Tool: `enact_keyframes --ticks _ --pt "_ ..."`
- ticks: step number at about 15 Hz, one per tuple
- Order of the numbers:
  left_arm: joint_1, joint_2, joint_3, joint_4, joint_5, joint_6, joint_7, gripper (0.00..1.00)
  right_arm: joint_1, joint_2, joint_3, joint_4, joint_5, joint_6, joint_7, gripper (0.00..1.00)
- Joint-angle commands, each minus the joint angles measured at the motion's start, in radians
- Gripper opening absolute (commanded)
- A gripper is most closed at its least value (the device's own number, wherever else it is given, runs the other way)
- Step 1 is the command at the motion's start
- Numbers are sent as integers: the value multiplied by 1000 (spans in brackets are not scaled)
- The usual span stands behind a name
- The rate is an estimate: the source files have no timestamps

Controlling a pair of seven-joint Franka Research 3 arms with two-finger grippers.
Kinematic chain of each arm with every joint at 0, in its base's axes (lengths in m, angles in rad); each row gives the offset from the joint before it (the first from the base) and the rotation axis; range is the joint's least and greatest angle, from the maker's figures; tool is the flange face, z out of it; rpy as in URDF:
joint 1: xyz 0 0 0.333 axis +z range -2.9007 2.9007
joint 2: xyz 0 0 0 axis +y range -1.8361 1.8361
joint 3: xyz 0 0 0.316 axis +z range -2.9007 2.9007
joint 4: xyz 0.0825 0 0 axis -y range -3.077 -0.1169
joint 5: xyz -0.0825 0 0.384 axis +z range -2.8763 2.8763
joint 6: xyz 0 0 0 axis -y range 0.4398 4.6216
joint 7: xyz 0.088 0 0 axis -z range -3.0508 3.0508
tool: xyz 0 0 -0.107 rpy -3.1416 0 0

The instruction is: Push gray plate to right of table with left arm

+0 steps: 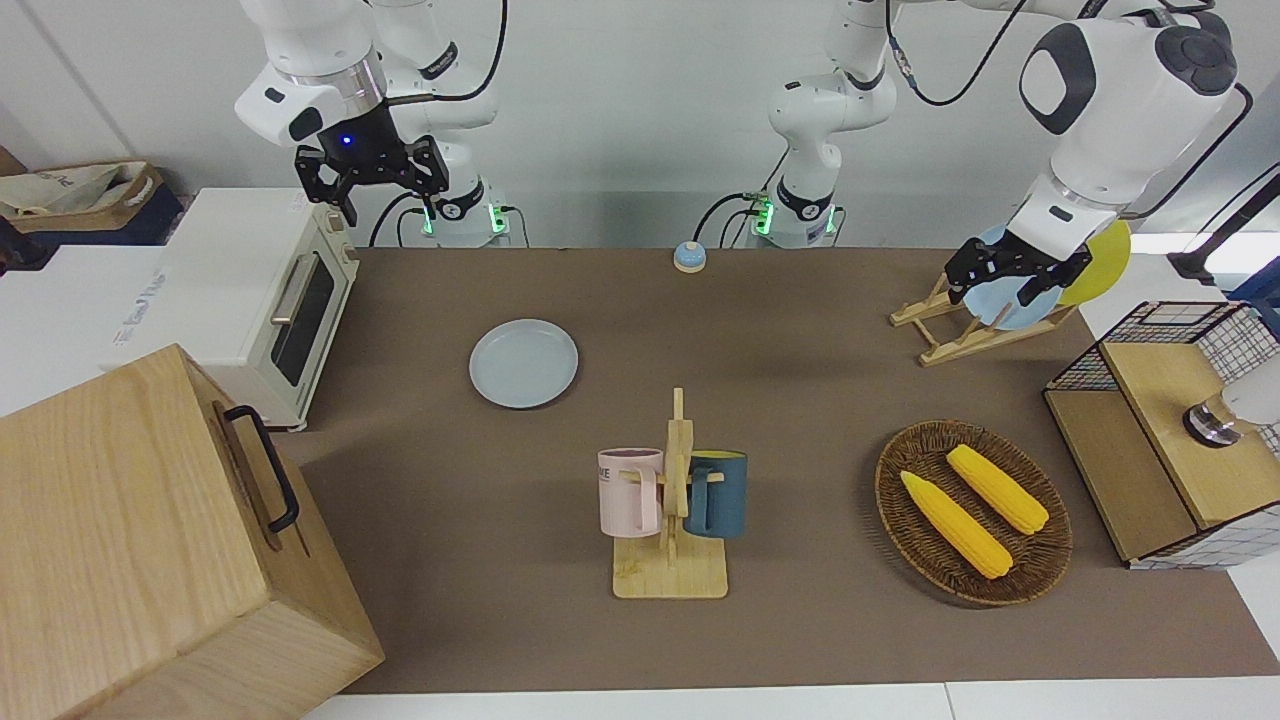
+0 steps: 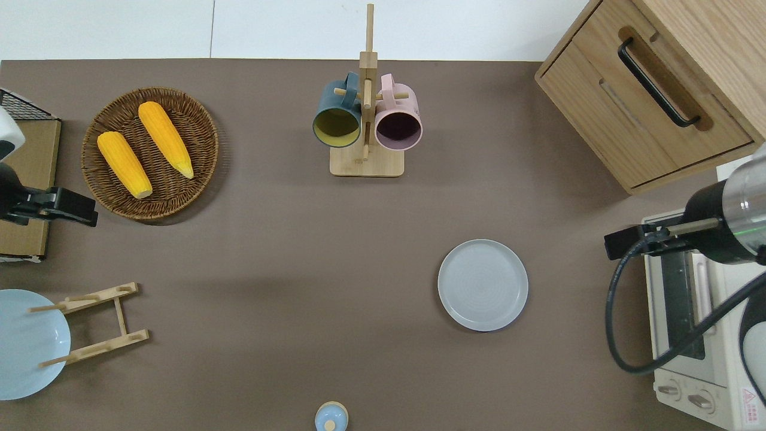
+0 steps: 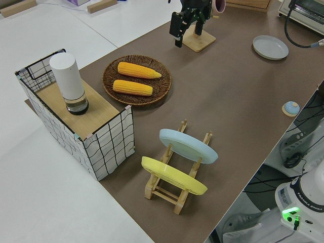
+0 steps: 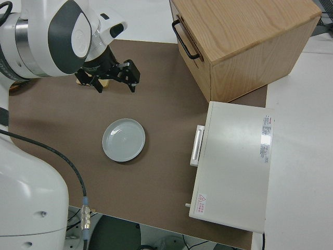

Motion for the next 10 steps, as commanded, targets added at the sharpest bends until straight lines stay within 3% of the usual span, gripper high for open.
enact_keyframes --ticks 1,10 --pt "2 -133 -1 -226 -35 156 25 1000 -20 -6 13 4 10 -12 0 983" --pt "4 -135 -2 -241 -37 152 8 1000 -20 -6 15 4 10 -12 0 983"
